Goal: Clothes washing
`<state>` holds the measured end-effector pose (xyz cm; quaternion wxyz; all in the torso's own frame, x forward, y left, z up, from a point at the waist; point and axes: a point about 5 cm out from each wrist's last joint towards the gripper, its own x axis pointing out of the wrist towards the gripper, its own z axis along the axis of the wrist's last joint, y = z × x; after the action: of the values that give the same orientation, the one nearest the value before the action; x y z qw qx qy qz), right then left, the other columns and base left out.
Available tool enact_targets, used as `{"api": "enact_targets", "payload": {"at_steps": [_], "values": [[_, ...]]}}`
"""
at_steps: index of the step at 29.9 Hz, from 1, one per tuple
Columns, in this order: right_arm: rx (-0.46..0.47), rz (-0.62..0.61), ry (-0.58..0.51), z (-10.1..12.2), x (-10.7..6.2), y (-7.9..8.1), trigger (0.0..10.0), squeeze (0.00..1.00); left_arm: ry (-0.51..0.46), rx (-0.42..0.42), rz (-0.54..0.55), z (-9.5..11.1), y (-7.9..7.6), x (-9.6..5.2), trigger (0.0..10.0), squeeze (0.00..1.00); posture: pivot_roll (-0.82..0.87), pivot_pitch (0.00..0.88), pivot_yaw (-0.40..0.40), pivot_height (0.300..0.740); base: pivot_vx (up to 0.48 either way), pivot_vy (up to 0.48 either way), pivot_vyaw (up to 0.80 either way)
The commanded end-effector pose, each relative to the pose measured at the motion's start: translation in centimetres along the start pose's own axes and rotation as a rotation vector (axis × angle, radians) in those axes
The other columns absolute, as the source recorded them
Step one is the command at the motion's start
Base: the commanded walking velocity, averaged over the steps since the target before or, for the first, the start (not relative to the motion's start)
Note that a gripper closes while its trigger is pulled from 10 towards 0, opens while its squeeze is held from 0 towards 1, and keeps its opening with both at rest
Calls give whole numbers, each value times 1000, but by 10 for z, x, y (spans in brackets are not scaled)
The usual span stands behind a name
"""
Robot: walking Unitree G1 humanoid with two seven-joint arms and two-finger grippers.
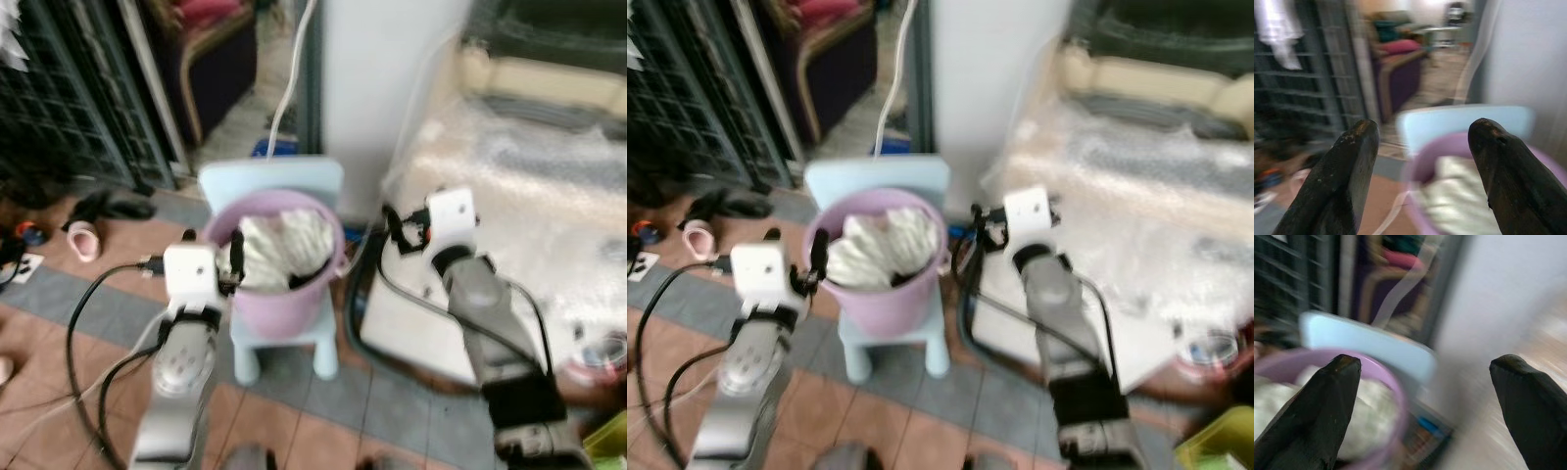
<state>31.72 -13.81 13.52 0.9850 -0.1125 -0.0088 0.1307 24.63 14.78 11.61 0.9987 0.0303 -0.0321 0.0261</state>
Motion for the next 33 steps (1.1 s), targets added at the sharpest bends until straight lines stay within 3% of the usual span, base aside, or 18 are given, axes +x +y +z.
{"api": "enact_targets", "payload": {"at_steps": [1,11,27,33], "values": [[2,-4,-7,5,0,-3,10000,0,3,-19,-16,0,-5,0,10000,0,29,12,32,740,0,0,725],[-41,28,75,-6,2,2,10000,0,8,-21,-20,-1,-4,-1,10000,0,30,11,30,740,268,0,639],[-68,108,187,-24,-2,19,10000,0,29,-33,-14,-4,-3,-4,10000,0,29,20,29,740,448,0,0],[-93,133,323,-46,-7,23,10000,0,46,-36,-10,-7,-3,-8,10000,0,36,34,22,740,452,0,0]]}}
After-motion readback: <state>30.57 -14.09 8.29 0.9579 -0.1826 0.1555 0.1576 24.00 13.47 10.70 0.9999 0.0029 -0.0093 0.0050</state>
